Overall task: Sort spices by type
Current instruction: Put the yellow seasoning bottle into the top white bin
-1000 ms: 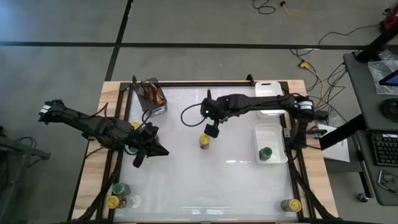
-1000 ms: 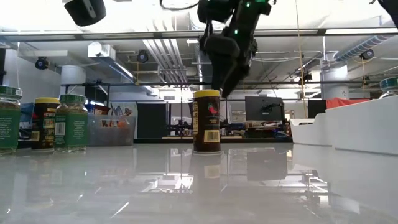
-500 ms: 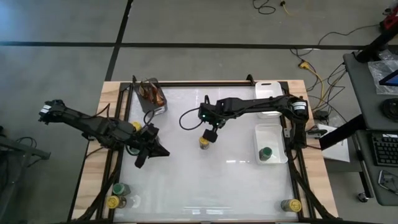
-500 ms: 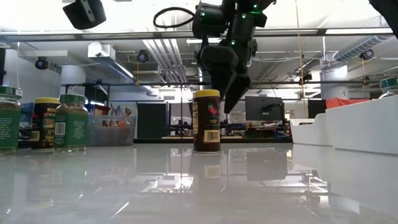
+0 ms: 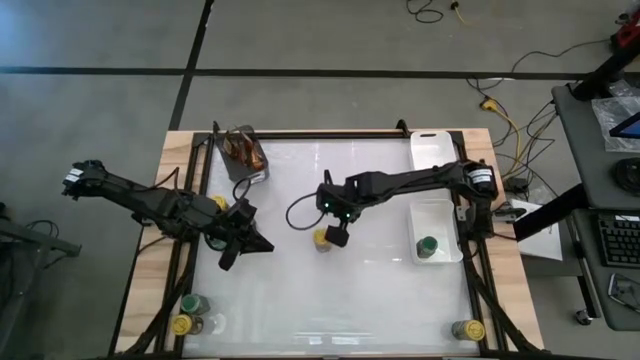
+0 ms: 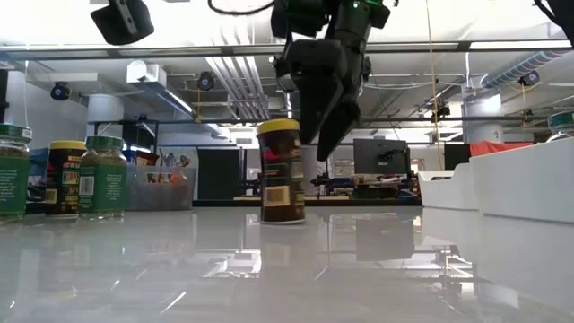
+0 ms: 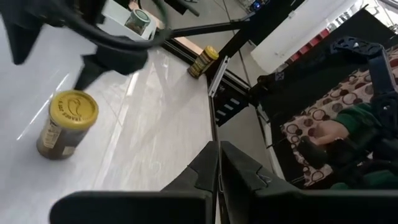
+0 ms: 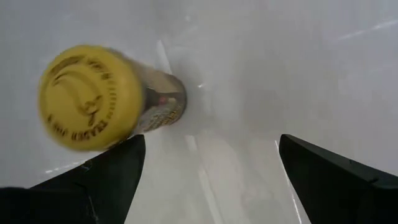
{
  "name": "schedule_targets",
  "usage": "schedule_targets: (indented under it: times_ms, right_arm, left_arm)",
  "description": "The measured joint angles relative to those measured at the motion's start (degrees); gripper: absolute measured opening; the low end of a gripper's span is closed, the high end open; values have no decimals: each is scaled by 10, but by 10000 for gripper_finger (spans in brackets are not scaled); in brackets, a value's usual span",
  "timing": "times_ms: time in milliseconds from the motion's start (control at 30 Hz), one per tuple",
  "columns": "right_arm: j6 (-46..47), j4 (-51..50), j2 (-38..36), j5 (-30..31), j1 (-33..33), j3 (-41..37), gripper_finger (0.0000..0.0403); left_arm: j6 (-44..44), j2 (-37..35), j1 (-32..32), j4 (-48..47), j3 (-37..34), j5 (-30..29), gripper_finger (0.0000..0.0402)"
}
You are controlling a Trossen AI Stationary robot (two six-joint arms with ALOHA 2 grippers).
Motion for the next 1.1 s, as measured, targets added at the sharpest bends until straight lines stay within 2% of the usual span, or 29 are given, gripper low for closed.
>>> schedule_targets:
  times_ms: [467,700,867,1100]
  right_arm:
    - [23,70,0,1,50,-2,361]
    - [-47,43,-4,-15,53,14,361]
    - [-140,44,-6,12,68,55,361]
    - [-161,58,0,14,70,68,361]
  left_arm:
    - [-9,0,0,1,0,0,0]
    - [-33,0,0,5,0,0,0]
    - [-38,0,0,12,0,-1,0]
    - [-33,1,0,15,0,-4,0]
